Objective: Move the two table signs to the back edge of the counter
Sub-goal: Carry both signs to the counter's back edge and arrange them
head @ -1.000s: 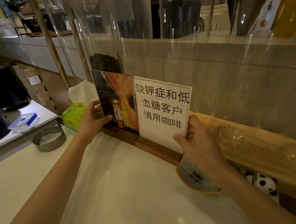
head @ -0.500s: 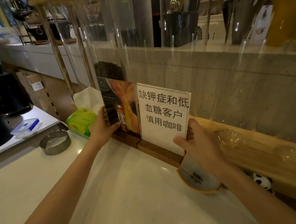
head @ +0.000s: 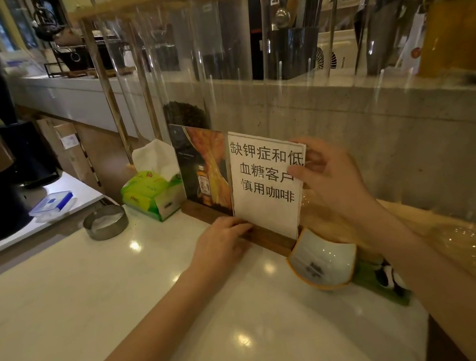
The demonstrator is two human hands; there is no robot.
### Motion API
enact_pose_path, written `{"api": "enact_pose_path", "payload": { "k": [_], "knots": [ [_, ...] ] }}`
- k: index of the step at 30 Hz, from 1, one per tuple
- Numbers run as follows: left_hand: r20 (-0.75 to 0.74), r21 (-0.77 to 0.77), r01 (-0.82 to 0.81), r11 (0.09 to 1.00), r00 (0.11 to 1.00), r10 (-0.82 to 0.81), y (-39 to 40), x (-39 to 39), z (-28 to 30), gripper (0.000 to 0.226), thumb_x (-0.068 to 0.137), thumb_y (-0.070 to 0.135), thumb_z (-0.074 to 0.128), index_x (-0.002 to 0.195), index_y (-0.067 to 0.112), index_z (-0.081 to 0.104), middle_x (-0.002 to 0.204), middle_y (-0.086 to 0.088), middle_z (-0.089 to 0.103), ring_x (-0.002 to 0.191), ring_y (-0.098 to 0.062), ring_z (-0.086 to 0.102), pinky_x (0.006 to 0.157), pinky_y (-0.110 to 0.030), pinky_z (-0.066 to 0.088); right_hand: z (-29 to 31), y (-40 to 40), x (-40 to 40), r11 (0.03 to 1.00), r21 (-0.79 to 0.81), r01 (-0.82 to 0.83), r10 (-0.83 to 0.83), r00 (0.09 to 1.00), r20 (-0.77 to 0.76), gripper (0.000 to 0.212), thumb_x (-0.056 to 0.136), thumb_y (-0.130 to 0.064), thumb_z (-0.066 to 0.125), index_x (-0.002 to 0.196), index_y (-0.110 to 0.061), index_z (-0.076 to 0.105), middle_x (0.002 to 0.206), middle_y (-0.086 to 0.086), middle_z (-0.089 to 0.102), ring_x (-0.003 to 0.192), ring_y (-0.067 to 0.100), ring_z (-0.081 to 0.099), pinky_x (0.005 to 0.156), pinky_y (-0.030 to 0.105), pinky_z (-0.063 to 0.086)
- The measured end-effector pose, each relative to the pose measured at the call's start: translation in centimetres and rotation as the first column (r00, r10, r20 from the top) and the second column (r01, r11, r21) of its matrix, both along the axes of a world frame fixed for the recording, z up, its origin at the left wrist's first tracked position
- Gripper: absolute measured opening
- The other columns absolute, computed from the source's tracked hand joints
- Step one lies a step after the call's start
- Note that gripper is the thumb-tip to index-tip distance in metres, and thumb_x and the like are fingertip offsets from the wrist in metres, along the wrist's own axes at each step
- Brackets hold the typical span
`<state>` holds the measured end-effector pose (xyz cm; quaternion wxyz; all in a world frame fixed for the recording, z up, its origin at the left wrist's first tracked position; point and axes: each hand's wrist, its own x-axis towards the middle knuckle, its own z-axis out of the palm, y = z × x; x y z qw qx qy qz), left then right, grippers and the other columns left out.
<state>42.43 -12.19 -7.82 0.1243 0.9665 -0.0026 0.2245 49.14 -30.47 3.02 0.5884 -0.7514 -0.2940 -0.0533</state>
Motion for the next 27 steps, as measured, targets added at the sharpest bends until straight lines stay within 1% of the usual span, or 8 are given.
{"api": "enact_pose_path", "payload": {
  "k": [1, 4, 8, 15, 19, 21, 24, 27],
  "knots": [
    [0.009, 0.036, 0.015, 0.999, 1.000, -0.016, 0.0, 0.1, 0.0, 0.038, 0.078, 0.016, 0.065, 0.115, 0.020, 0.062, 0.122, -0.004, 0.064, 0.113, -0.024, 0.057, 0.087, -0.035, 0.050, 0.0, 0.0, 0.0, 1.000, 0.013, -0.007, 0.008, 1.000, -0.009, 0.036, 0.082, -0.001, 0.061, 0.113, -0.019, 0.060, 0.102, -0.002, 0.066, 0.097, 0.014, 0.065, 0.083, 0.032, 0.056],
    [0.038, 0.075, 0.040, 0.996, 0.998, -0.043, 0.0, 0.4, -0.4, 0.030, 0.071, 0.013, 0.071, 0.101, 0.015, 0.070, 0.104, -0.010, 0.073, 0.095, -0.029, 0.067, 0.071, -0.035, 0.056, 0.0, 0.0, 0.1, 0.999, 0.026, -0.022, 0.023, 0.999, -0.026, 0.035, 0.083, 0.001, 0.061, 0.112, -0.018, 0.060, 0.102, -0.002, 0.066, 0.099, 0.015, 0.065, 0.081, 0.029, 0.057],
    [0.051, 0.078, 0.050, 0.996, 0.997, -0.054, -0.6, 0.6, -0.5, 0.027, 0.070, 0.011, 0.073, 0.096, 0.012, 0.072, 0.098, -0.010, 0.074, 0.089, -0.030, 0.069, 0.066, -0.035, 0.057, 0.0, 0.0, 0.4, 1.000, 0.014, -0.019, 0.020, 0.999, -0.031, 0.036, 0.082, -0.001, 0.062, 0.112, -0.021, 0.060, 0.104, -0.004, 0.067, 0.099, 0.015, 0.066, 0.083, 0.033, 0.057],
    [0.060, 0.135, 0.043, 0.990, 0.997, -0.052, -1.2, 0.6, -0.6, 0.029, 0.058, 0.009, 0.082, 0.086, 0.013, 0.075, 0.086, -0.006, 0.076, 0.076, -0.024, 0.072, 0.055, -0.027, 0.057, -0.2, -0.1, 0.4, 0.999, 0.015, -0.029, 0.029, 0.999, -0.018, 0.035, 0.082, -0.001, 0.062, 0.112, -0.020, 0.060, 0.107, 0.000, 0.068, 0.101, 0.017, 0.065, 0.085, 0.038, 0.056],
    [0.074, 0.114, 0.034, 0.993, 0.996, -0.043, -1.0, 0.8, -1.0, 0.028, 0.060, 0.009, 0.081, 0.087, 0.012, 0.075, 0.085, -0.007, 0.076, 0.077, -0.025, 0.072, 0.058, -0.027, 0.057, 0.1, -0.1, 0.5, 0.999, -0.015, -0.031, 0.031, 1.000, -0.003, 0.032, 0.082, -0.002, 0.062, 0.102, -0.026, 0.056, 0.098, -0.004, 0.065, 0.093, 0.013, 0.065, 0.079, 0.030, 0.057],
    [0.073, 0.087, 0.034, 0.996, 0.997, -0.041, -1.2, 0.6, -0.9, 0.026, 0.067, 0.010, 0.075, 0.093, 0.011, 0.073, 0.092, -0.010, 0.076, 0.086, -0.027, 0.071, 0.066, -0.031, 0.058, 0.5, -0.2, 0.7, 0.996, -0.079, -0.033, 0.034, 0.999, 0.007, 0.030, 0.082, -0.003, 0.062, 0.103, -0.024, 0.056, 0.093, -0.008, 0.064, 0.089, 0.011, 0.062, 0.081, 0.030, 0.055],
    [0.006, -0.112, 0.005, 0.994, 1.000, -0.004, -1.7, 0.3, 0.2, 0.030, 0.082, 0.019, 0.060, 0.111, 0.014, 0.065, 0.118, -0.005, 0.067, 0.111, -0.022, 0.060, 0.090, -0.032, 0.048, 1.4, 0.0, 1.1, 0.978, -0.196, -0.065, 0.067, 0.998, 0.003, 0.029, 0.081, -0.007, 0.063, 0.102, -0.025, 0.054, 0.088, -0.017, 0.061, 0.089, 0.008, 0.060, 0.085, 0.033, 0.053],
    [-0.110, -0.214, -0.042, 0.976, 0.994, 0.018, -1.0, 0.3, 1.4, 0.031, 0.084, 0.027, 0.057, 0.114, 0.022, 0.062, 0.118, 0.001, 0.065, 0.109, -0.016, 0.058, 0.092, -0.029, 0.045, 3.7, 0.8, 1.5, 0.956, -0.280, -0.088, 0.102, 0.994, 0.034, 0.030, 0.080, -0.017, 0.066, 0.106, -0.025, 0.054, 0.098, -0.009, 0.063, 0.095, 0.013, 0.060, 0.082, 0.032, 0.051]
  ]
}}
